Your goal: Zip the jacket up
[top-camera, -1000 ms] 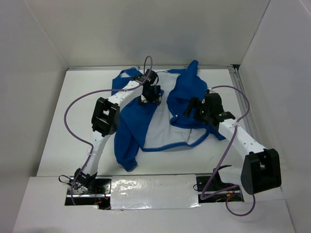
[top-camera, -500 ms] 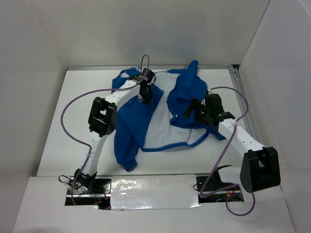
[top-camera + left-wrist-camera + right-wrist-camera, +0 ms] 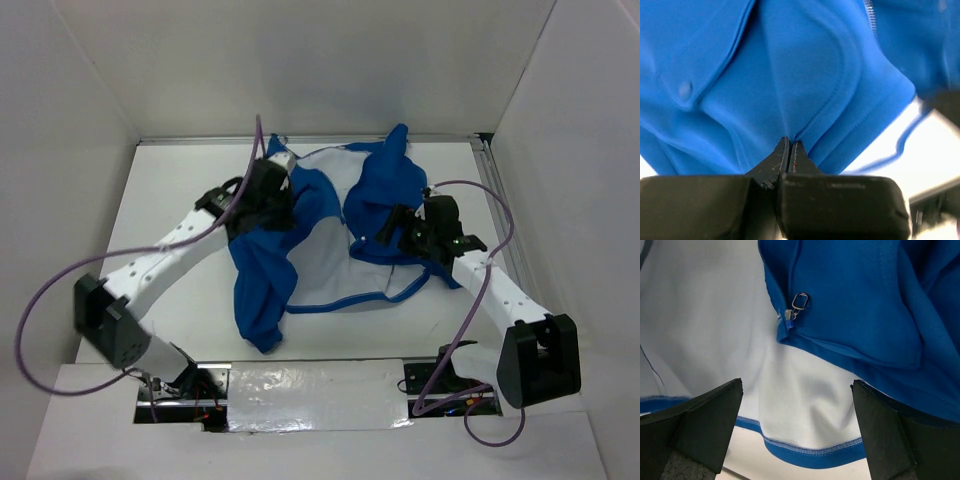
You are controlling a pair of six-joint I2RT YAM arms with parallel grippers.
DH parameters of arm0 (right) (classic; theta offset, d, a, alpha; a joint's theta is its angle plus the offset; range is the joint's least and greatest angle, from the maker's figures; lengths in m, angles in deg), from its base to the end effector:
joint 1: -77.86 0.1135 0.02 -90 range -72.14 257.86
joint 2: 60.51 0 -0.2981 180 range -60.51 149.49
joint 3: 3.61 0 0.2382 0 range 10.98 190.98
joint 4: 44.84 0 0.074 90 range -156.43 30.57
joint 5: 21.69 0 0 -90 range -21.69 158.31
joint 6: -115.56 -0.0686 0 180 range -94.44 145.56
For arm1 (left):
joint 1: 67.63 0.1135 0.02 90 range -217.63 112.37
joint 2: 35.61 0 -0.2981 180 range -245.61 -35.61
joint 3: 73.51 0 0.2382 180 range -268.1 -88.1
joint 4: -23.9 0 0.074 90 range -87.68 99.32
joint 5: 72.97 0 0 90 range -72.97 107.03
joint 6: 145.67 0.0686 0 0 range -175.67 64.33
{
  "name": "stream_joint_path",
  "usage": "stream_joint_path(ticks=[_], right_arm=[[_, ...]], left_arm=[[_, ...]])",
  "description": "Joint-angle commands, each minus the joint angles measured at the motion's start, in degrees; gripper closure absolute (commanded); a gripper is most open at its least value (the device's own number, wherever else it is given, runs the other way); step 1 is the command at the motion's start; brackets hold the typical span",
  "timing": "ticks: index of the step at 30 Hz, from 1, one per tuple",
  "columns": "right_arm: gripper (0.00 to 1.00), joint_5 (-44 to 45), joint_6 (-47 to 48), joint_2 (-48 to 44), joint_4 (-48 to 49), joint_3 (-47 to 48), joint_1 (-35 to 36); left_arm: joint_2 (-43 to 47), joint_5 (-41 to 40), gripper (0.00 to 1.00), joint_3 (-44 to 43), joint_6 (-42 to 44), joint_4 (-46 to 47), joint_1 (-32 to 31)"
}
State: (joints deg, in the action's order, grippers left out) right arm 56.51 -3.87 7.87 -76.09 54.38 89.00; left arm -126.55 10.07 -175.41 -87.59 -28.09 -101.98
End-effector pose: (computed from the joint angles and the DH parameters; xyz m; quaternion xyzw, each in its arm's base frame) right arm 0.2425 0.0621 0.2539 0.1027 0.9026 0.2292 0.3497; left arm 0.3068 -0.1996 0.3636 -0.0059 0.9087 -0.1799 0.3766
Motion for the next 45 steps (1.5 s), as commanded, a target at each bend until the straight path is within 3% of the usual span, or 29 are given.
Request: stream_joint_path(ticks=[1, 4, 7, 8, 9, 12, 13, 15, 17, 18, 21, 30, 33, 34, 35, 36, 37, 39, 45], right_arm=[[0.03, -1.1, -1.2, -1.4, 1.4, -1.2, 1.0], [0.03, 0.3, -1.6, -1.8, 1.5, -2.9, 2.0], [0.02, 1.4, -2.5, -2.4, 1.5, -3.9, 2.7], [0.02, 1.3, -2.5, -2.6, 1.2, -4.0, 3.2], [0.02, 1.2, -2.3, -3.0, 1.0, -4.1, 3.4], [0.02, 0.4, -2.1, -2.8, 0.8, -5.2, 4.9], [0.02, -0.7, -1.8, -2.6, 0.9, -5.8, 5.3], [0.02, -0.7, -1.8, -1.8, 1.9, -5.7, 6.3], [0.01, 0.9, -1.5, -0.6, 2.3, -3.9, 7.1], [0.00, 2.1, -1.2, 0.1, 2.2, -3.0, 7.1], [0.01, 6.8, -0.6, 5.9, 0.8, 2.4, 7.1], [0.15, 2.5, -1.4, 19.0, 6.2, 5.6, 8.8], [0.41, 1.2, -0.8, 23.2, 7.8, 8.7, 10.2], [0.63, 1.6, -0.8, 24.1, 8.0, 10.5, 10.8], [0.73, 2.2, -0.9, 25.4, 7.8, 11.3, 11.3], [0.93, 2.9, -1.0, 25.6, 7.6, 12.4, 11.6], [1.00, 5.4, -0.8, 25.0, 6.3, 12.8, 12.7], [1.00, 9.9, -0.5, 23.0, 3.9, 13.0, 14.1], [1.00, 36.2, 0.9, 8.0, -11.4, 13.4, 20.2]], left_arm=[[10.8, 2.2, 1.00, 15.5, -2.4, 1.1, -3.3], [24.0, 8.1, 1.00, 29.5, -7.2, 3.3, -5.9], [30.2, 11.8, 0.99, 41.1, -12.3, 5.8, -8.3], [30.9, 12.9, 0.95, 43.4, -14.9, 6.7, -8.5], [31.4, 14.3, 0.72, 47.2, -15.4, 7.2, -8.9], [31.1, 15.0, 0.67, 50.9, -19.5, 5.5, -9.6], [30.8, 14.3, 0.52, 51.4, -20.5, 4.8, -9.8], [31.2, 12.8, 0.30, 51.6, -22.3, 2.7, -9.9], [32.1, 11.6, 0.16, 50.5, -23.0, 1.5, -10.0], [33.7, 11.4, 0.01, 50.1, -23.1, 0.8, -10.1], [38.1, 11.2, 0.01, 49.2, -23.6, -0.6, -10.4], [48.1, 7.2, 0.01, 47.6, -31.0, -10.9, -10.7], [49.7, 7.3, 0.01, 46.9, -32.0, -12.3, -10.7], [49.9, 7.4, 0.01, 46.9, -32.3, -12.7, -10.8], [50.2, 7.6, 0.01, 46.9, -32.7, -12.8, -10.8], [50.7, 7.6, 0.01, 47.0, -32.9, -13.1, -10.9], [50.9, 7.7, 0.01, 47.1, -33.2, -13.2, -10.9], [51.4, 7.6, 0.01, 47.2, -33.6, -13.8, -10.9], [50.6, 7.2, 0.01, 46.9, -33.1, -12.8, -11.0]])
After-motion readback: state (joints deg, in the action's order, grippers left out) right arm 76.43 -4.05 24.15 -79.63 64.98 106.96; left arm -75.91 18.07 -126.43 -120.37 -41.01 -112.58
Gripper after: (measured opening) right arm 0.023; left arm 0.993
